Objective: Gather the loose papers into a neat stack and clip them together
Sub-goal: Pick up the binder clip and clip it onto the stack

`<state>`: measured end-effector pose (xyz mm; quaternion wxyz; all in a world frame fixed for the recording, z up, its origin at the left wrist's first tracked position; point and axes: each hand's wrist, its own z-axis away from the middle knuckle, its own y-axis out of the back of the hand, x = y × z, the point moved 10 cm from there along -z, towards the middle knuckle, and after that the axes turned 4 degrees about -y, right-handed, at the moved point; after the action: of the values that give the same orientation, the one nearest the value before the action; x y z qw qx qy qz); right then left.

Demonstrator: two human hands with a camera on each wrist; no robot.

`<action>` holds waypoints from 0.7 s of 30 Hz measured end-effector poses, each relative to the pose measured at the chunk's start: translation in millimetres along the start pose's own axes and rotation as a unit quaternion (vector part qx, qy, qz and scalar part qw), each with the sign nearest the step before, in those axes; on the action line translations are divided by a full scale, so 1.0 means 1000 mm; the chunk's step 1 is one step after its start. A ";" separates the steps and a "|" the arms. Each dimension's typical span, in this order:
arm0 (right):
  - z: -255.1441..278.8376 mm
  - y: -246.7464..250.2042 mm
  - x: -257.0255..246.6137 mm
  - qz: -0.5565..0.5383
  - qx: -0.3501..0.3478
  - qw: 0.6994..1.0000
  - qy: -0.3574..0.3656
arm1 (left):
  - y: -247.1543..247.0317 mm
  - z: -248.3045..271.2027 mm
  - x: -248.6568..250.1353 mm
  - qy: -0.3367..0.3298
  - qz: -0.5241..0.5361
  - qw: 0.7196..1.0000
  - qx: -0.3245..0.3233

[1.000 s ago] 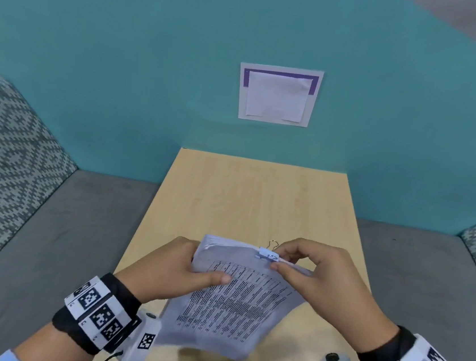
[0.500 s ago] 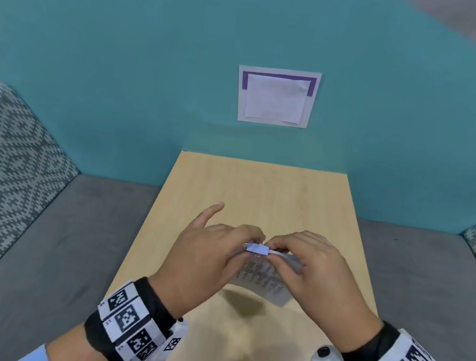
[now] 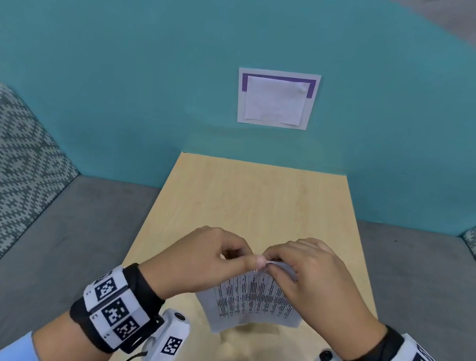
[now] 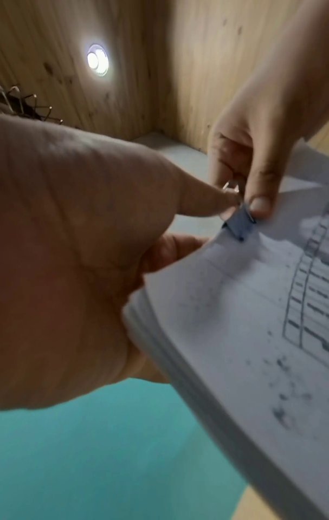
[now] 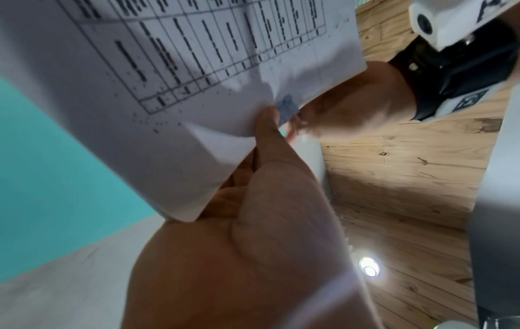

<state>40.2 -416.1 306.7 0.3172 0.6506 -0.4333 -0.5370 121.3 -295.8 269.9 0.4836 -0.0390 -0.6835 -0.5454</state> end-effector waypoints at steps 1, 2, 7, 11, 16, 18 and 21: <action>-0.001 0.000 0.000 0.001 -0.001 1.000 -0.001 | 0.000 -0.001 0.000 -0.007 -0.023 1.000 0.001; -0.001 -0.001 -0.001 0.002 -0.001 1.000 -0.002 | 0.000 -0.002 0.000 -0.013 -0.045 0.999 0.004; -0.006 -0.005 0.003 -0.020 -0.014 1.000 -0.007 | -0.004 -0.002 0.008 -0.065 -0.212 0.975 0.023; -0.009 0.005 0.016 -0.044 -0.041 0.997 -0.044 | 0.014 0.012 -0.016 -0.026 -0.097 0.993 0.060; -0.013 0.027 0.040 -0.205 -0.083 0.968 -0.121 | -0.024 0.038 -0.077 0.083 0.289 0.954 0.022; -0.019 0.033 0.050 -0.271 -0.079 0.951 -0.128 | -0.056 0.039 -0.084 0.084 0.297 0.951 -0.014; -0.019 0.040 0.093 -0.361 -0.003 0.917 -0.167 | -0.062 0.031 -0.086 0.089 0.344 0.934 0.027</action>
<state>54.4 -517.8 306.6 0.0266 0.6627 -0.2138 -0.7172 111.9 -256.0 167.6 0.7011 -0.2102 -0.5970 -0.3284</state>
